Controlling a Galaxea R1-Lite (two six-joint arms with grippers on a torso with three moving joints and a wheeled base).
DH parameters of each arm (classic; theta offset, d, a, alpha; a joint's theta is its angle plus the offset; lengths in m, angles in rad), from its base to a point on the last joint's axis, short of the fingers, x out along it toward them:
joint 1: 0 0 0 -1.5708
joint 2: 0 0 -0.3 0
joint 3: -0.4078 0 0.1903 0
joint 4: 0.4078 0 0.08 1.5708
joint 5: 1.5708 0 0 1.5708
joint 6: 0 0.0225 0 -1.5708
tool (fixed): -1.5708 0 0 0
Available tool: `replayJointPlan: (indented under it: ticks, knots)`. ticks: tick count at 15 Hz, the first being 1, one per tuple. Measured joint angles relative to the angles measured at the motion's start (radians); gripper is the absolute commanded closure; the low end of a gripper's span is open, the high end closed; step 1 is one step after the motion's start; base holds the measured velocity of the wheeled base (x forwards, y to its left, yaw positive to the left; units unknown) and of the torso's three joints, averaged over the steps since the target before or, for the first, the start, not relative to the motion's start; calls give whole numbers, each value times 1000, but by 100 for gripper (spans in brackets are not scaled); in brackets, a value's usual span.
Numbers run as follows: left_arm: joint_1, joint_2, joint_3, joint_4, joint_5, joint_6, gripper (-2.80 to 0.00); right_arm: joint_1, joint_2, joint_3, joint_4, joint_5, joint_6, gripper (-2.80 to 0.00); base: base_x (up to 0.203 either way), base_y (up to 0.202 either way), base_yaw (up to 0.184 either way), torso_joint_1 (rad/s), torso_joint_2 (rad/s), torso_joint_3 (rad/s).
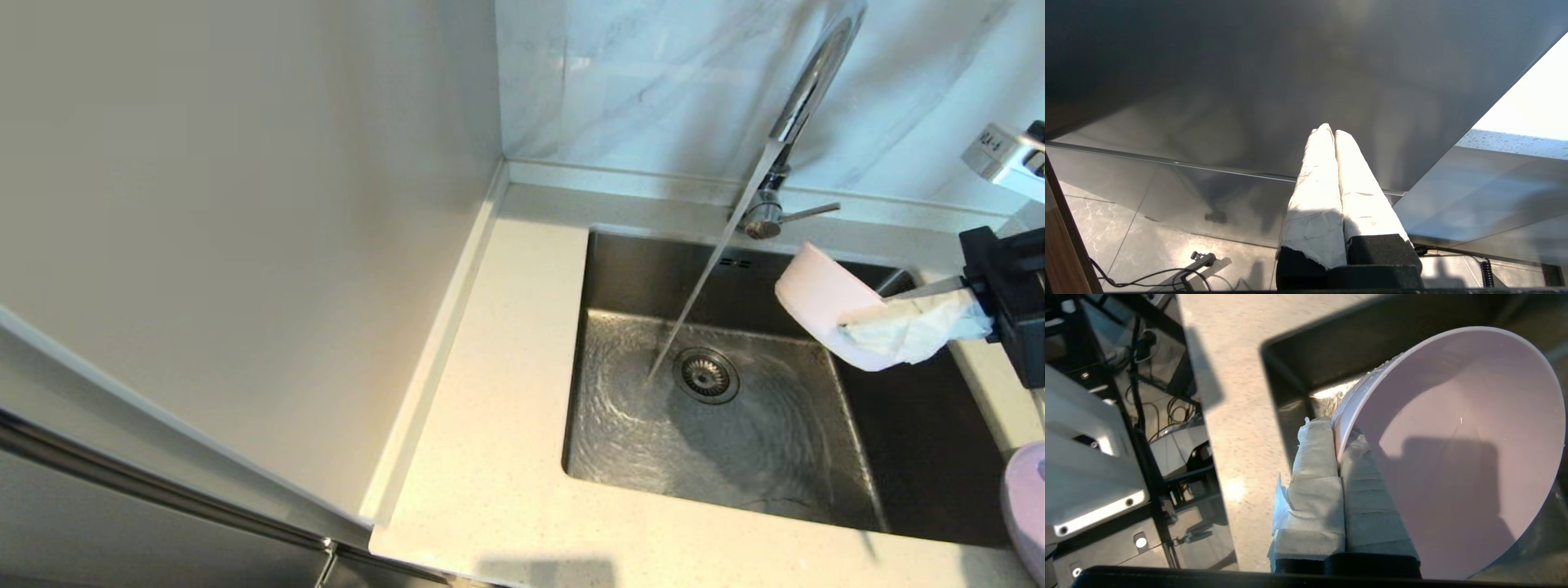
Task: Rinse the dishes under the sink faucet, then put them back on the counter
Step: Rinse the bowl
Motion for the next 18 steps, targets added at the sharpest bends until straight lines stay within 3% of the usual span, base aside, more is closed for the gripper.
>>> replayJointPlan:
  ticks: [5,11,18]
  knots:
    - [0,0,0,0,0,0,0,179,-28,30,-23,-120,55,0,0,0,0,0,0,0]
    - [0,0,0,0,1,0,0,248,36,-25,-146,-299,363,0,0,0,0,0,0,0]
    - [0,0,0,0,0,0,0,291,127,-112,-234,-408,402,0,0,0,0,0,0,0]
